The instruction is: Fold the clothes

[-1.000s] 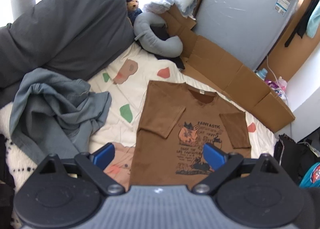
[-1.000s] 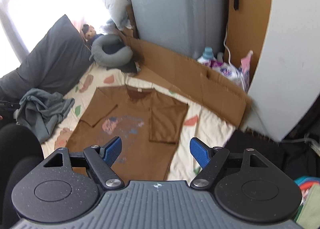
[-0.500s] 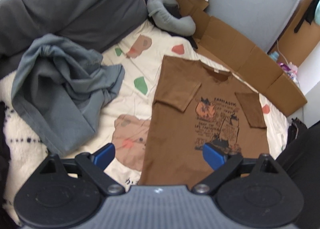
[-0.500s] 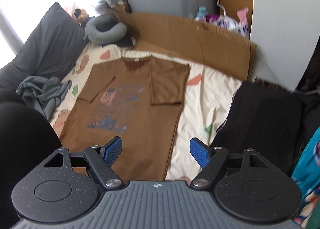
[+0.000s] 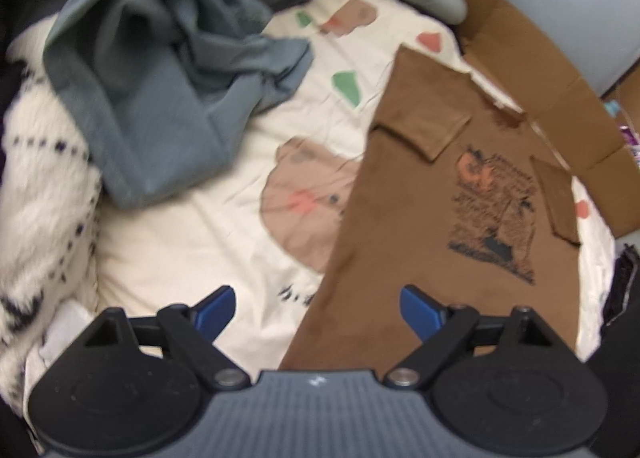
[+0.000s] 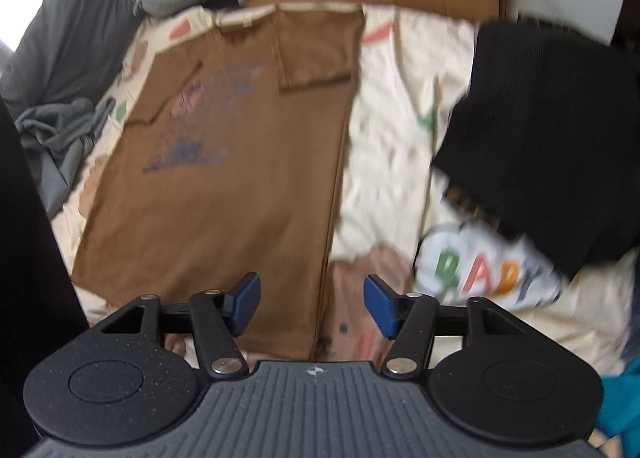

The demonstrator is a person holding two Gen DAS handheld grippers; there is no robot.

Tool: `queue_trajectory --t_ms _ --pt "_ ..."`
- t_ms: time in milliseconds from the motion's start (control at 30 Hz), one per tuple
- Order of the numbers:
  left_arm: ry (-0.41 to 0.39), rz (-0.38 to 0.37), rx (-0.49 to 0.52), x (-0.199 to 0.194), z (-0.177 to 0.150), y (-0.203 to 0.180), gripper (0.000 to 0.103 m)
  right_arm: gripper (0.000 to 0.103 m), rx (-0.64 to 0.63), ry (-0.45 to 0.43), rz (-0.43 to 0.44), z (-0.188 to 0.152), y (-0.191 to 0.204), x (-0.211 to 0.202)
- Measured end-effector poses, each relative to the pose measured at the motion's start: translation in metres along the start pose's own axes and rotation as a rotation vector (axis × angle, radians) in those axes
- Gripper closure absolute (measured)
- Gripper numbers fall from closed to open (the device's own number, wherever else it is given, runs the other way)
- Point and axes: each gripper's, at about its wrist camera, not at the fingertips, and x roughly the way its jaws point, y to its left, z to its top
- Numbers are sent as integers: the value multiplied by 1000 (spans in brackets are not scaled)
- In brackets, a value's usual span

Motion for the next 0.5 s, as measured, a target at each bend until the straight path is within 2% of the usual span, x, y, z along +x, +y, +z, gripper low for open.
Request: queue_trajectory --t_ms 33,167,433,500 --pt "8 5 -3 5 -3 2 14 49 8 14 2 -6 -2 9" --pt "37 25 -10 21 -16 8 16 56 46 59 20 -28 -7 42" --pt "101 52 -2 44 -40 19 16 56 73 134 34 -44 -8 96" --pt "115 56 1 48 -43 22 16 59 74 144 36 -45 -9 105"
